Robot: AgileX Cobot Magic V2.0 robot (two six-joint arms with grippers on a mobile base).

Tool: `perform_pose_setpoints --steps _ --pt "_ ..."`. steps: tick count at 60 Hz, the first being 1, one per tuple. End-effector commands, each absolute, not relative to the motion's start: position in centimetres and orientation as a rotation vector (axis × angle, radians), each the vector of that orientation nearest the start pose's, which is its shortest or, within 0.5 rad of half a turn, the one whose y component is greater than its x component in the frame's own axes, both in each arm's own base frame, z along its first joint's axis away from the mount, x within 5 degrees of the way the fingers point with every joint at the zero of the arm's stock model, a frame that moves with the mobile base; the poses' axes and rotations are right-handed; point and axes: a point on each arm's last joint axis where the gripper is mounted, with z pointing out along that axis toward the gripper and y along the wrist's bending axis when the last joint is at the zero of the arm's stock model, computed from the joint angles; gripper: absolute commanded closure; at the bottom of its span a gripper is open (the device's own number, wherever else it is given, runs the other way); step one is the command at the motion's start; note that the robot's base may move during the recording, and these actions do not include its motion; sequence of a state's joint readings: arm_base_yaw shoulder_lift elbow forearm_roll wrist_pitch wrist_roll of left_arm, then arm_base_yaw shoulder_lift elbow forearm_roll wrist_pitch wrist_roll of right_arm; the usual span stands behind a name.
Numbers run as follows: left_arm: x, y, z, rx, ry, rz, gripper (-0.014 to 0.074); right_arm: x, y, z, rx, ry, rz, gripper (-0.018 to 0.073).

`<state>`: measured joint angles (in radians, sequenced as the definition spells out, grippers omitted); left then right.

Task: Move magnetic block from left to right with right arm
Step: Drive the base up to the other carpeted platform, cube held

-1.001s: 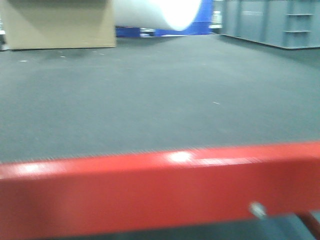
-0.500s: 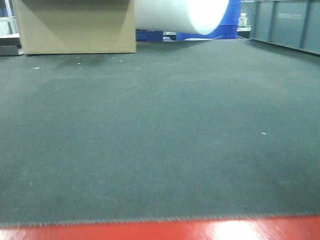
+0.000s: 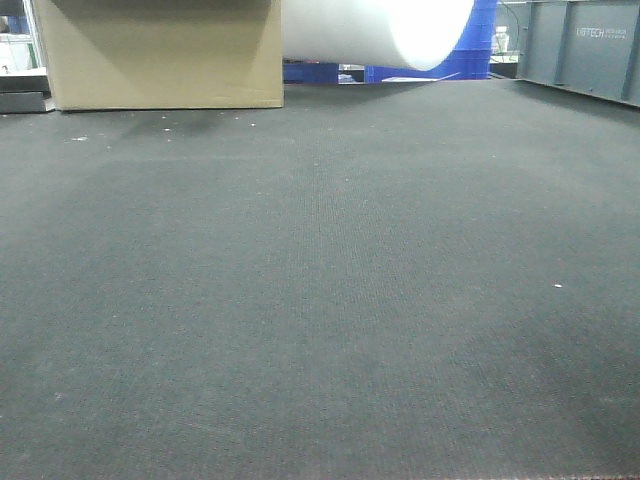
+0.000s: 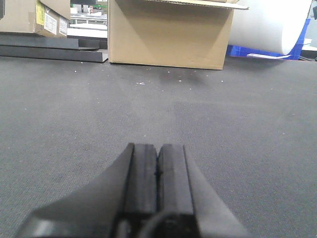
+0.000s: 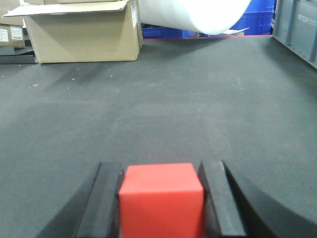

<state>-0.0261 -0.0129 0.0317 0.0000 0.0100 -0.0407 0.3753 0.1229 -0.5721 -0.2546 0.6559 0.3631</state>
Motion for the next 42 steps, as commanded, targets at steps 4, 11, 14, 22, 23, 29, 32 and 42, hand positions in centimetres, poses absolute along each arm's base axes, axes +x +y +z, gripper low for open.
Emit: perform_pose_setpoints --steps 4,11,14,22,23,29,32,42 --pt "5.53 -0.18 20.78 -0.011 1.419 -0.066 0.0713 2.25 -0.54 34.94 -0.084 1.578 0.272 0.0398" --pt "5.53 -0.18 20.78 -0.011 1.419 -0.066 0.0712 2.25 -0.54 34.94 -0.084 1.578 0.272 0.0398" --pt "5.53 -0.18 20.78 -0.011 1.419 -0.066 0.0713 2.25 -0.54 34.94 -0.084 1.578 0.272 0.0398" --pt "5.53 -0.18 20.78 -0.011 1.419 -0.066 0.0713 2.25 -0.54 34.94 -0.084 1.578 0.272 0.0398" --pt "5.53 -0.18 20.78 -0.011 1.419 -0.066 0.0713 2.25 -0.54 34.95 -0.084 1.576 0.273 0.0398" --pt "5.53 -0.18 20.78 -0.011 1.419 -0.066 0.0713 2.25 -0.54 34.95 -0.084 1.576 0.273 0.0398" --pt "5.53 -0.18 20.78 -0.011 1.419 -0.066 0.0713 2.25 -0.53 34.96 -0.084 1.575 0.273 0.0398" --pt "5.53 -0.18 20.78 -0.011 1.419 -0.066 0.0713 2.25 -0.41 34.97 -0.080 1.577 0.298 0.0398"
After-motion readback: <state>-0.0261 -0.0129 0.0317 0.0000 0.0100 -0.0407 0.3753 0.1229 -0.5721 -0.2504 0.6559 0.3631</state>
